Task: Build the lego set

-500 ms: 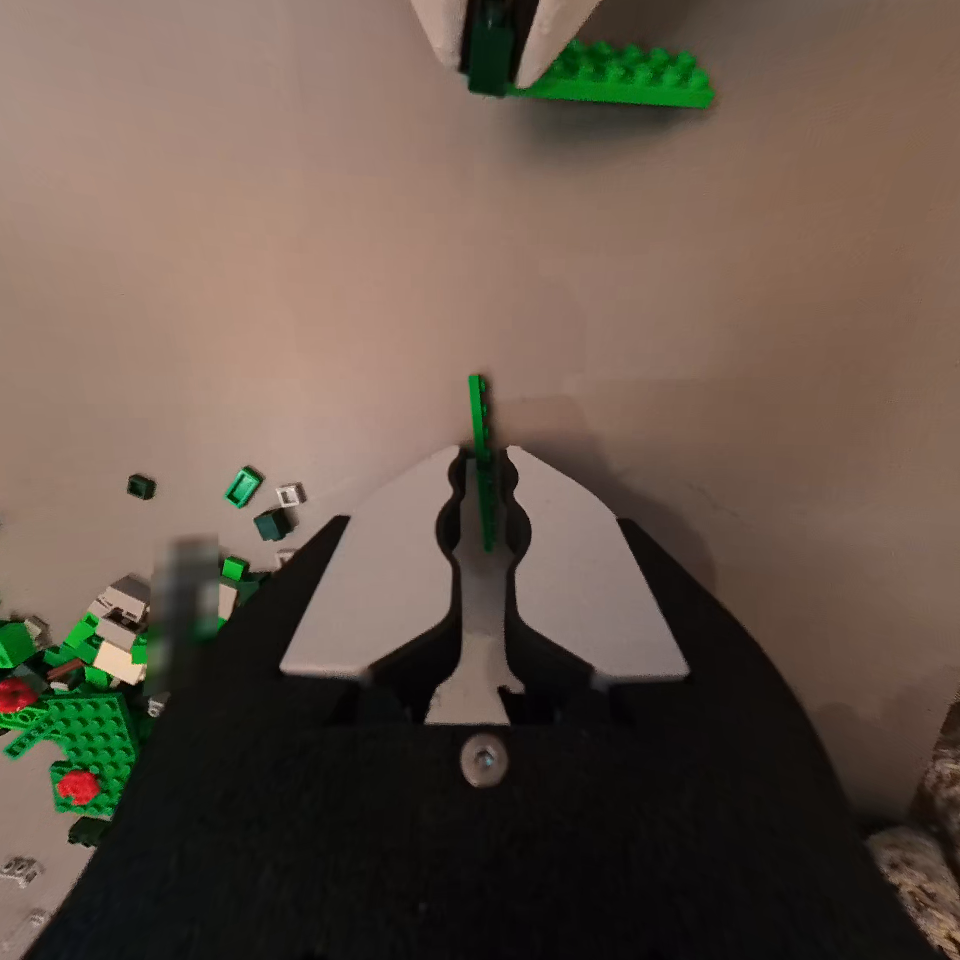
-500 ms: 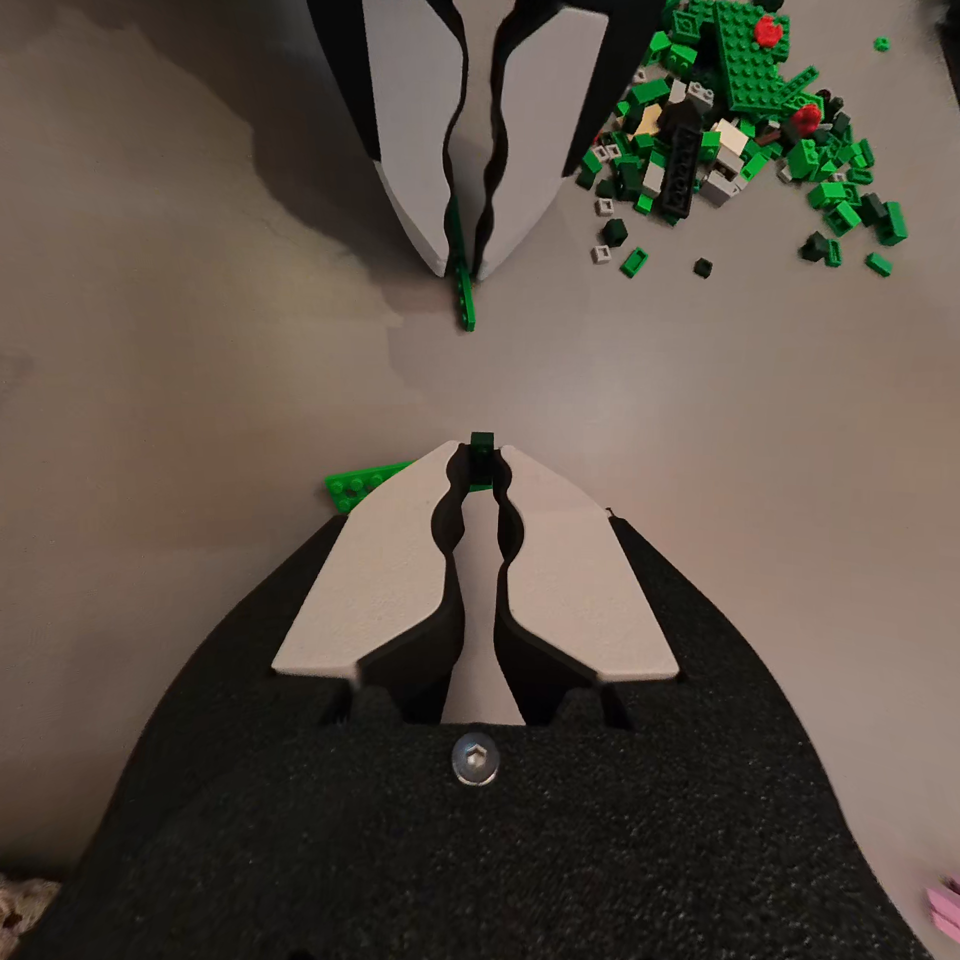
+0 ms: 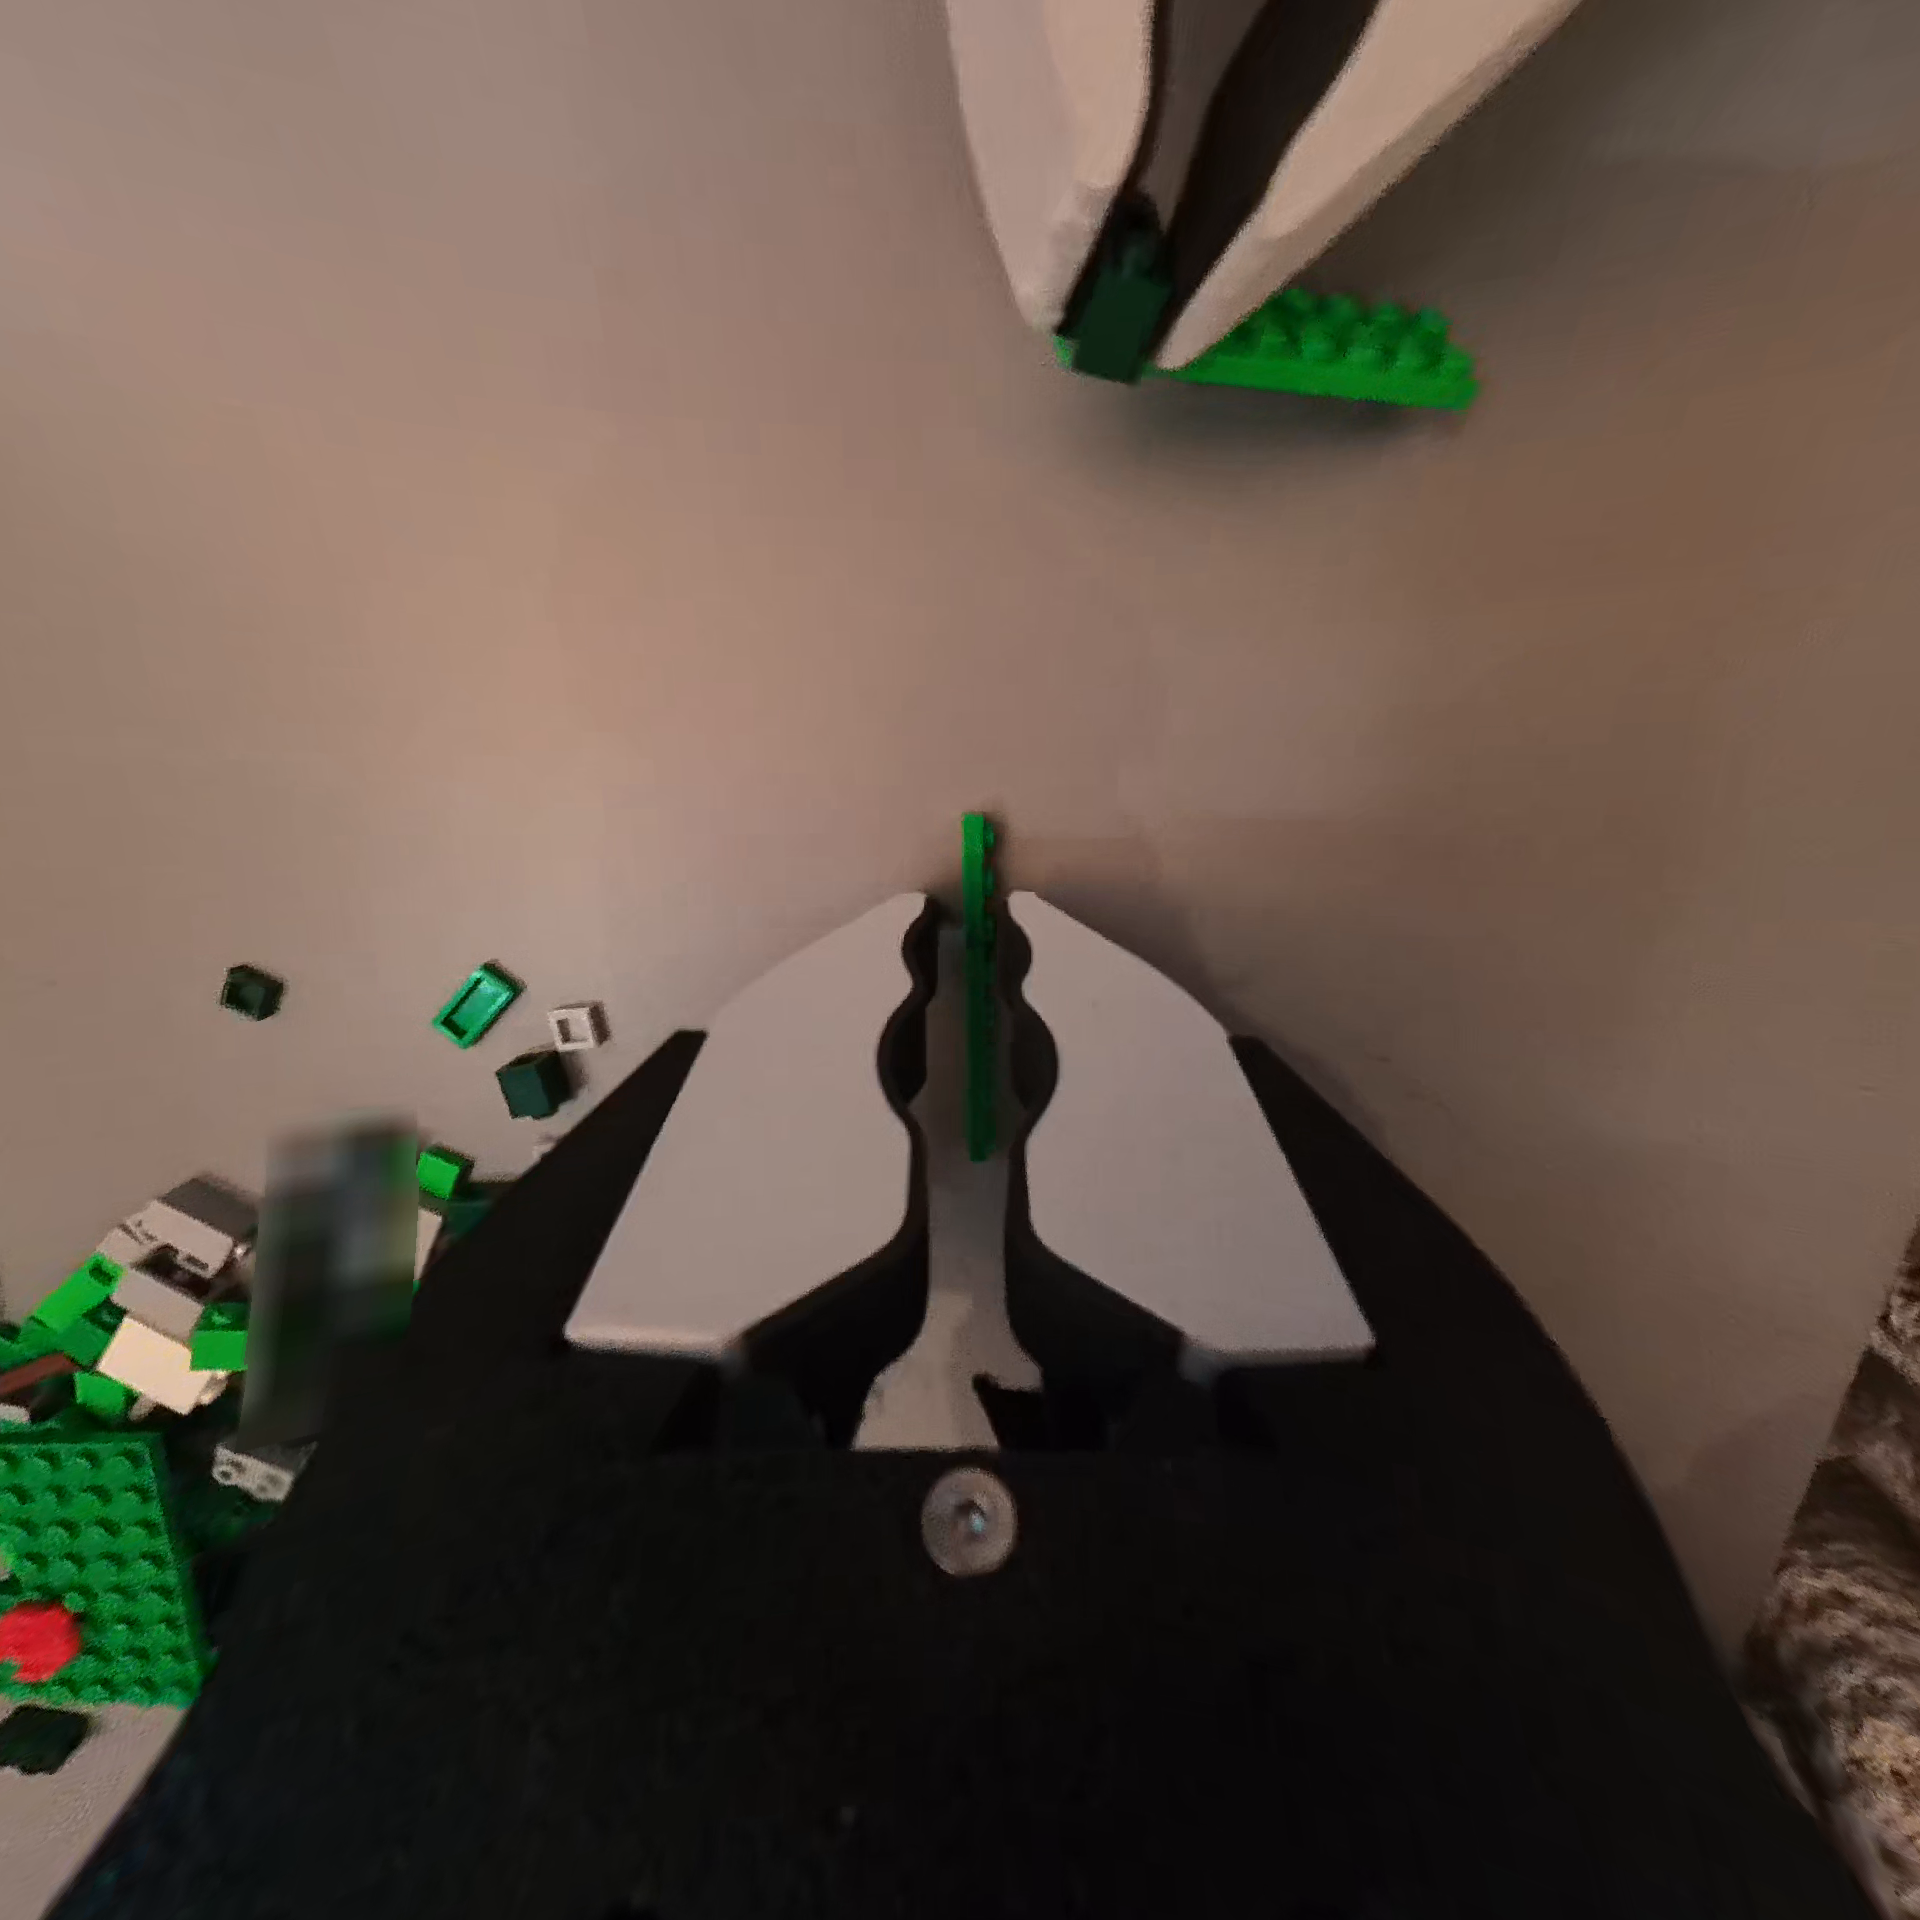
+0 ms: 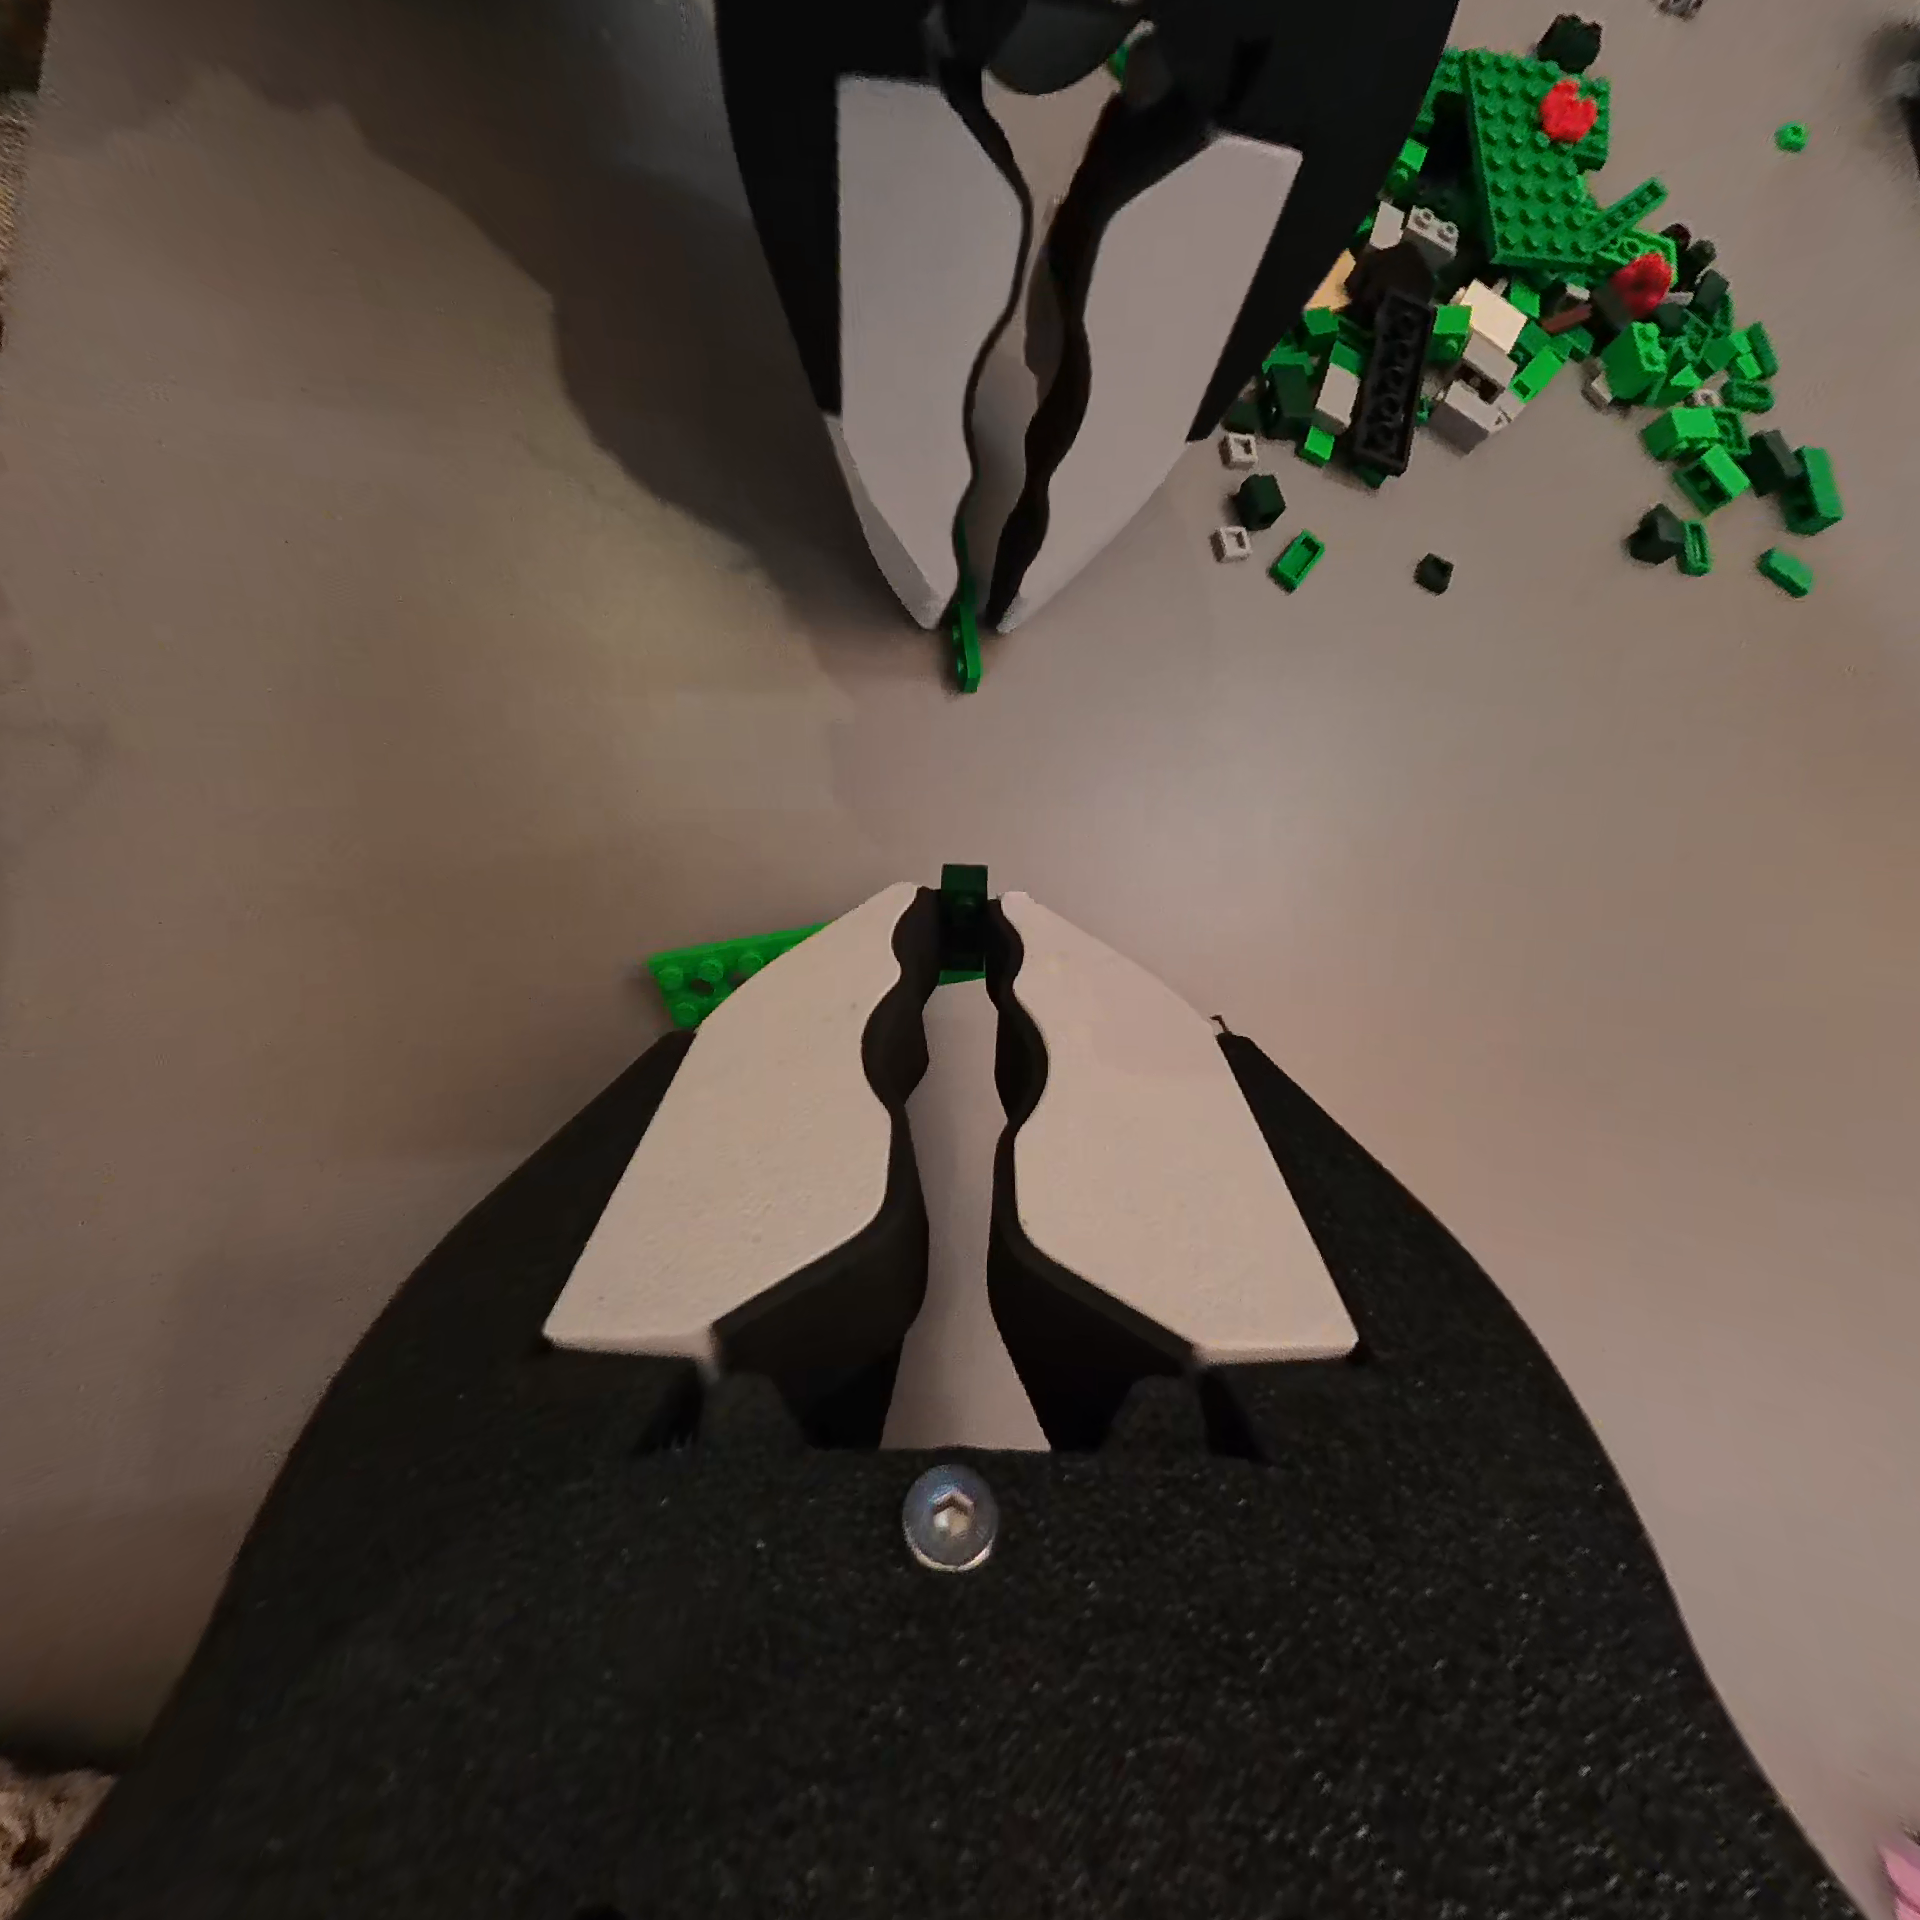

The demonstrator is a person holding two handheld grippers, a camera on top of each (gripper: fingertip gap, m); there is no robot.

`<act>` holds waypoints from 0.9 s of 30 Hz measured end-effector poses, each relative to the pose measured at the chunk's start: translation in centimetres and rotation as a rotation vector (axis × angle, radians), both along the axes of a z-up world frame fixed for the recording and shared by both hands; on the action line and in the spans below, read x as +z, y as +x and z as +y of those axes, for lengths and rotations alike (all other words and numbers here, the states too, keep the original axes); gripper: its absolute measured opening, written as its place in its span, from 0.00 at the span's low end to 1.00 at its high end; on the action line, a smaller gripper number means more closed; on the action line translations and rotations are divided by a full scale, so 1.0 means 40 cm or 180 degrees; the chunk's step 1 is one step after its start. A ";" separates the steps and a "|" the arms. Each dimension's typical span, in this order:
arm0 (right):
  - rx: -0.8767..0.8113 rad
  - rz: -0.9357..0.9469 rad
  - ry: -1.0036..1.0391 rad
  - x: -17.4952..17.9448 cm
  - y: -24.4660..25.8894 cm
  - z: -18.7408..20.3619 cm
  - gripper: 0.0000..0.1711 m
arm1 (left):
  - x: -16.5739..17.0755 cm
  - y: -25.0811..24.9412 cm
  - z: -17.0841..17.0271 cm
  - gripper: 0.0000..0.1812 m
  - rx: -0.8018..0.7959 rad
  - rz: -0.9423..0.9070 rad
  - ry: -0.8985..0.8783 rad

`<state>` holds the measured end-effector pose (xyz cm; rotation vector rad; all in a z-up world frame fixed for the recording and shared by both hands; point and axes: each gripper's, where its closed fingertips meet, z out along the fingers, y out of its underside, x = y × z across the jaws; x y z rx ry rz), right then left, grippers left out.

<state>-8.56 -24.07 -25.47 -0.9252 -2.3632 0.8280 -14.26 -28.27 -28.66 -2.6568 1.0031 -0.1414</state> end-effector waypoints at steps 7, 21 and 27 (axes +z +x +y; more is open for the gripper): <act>-0.0109 0.0338 0.0050 0.022 -0.024 0.006 0.05 | 0.001 -0.009 0.021 0.02 0.0096 0.0112 0.0190; -0.0808 0.2625 0.1629 0.191 -0.053 0.093 0.05 | 0.255 0.046 0.194 0.01 0.1204 -0.1890 0.3013; -0.0986 0.2948 0.2127 0.217 -0.058 0.098 0.05 | 0.277 0.067 0.188 0.01 0.1288 -0.2105 0.3265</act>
